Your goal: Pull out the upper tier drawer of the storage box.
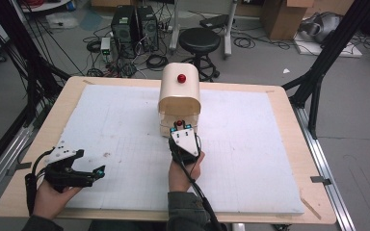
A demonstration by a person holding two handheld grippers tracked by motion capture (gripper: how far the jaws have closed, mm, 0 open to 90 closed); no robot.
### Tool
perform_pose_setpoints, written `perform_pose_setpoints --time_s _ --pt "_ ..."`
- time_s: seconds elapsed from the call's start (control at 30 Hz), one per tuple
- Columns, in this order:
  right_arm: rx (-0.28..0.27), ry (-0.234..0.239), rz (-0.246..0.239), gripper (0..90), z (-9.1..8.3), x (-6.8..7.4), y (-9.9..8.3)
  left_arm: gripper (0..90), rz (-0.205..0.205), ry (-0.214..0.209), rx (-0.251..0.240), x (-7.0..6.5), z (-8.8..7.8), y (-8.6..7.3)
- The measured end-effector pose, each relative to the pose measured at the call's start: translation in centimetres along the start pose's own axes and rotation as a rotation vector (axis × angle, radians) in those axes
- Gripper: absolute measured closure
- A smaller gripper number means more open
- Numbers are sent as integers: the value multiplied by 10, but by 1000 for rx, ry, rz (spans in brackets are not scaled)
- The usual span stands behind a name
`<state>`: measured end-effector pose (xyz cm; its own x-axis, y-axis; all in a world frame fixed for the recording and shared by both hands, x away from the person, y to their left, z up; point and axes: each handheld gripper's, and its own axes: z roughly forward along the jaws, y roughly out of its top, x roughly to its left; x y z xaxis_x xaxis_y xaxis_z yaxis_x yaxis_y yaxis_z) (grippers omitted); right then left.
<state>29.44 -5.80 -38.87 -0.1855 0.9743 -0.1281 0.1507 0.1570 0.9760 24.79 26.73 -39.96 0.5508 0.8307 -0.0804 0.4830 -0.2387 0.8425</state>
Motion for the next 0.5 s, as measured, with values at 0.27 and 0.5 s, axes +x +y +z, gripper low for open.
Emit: perform_pose_setpoints --time_s 0.27,0.5 --pt "-3 4 1 730 -6 1 -1 17 -1 0 0 0 0 0" --pt "-4 10 1 730 -11 1 -3 17 -1 -1 0 0 0 0"
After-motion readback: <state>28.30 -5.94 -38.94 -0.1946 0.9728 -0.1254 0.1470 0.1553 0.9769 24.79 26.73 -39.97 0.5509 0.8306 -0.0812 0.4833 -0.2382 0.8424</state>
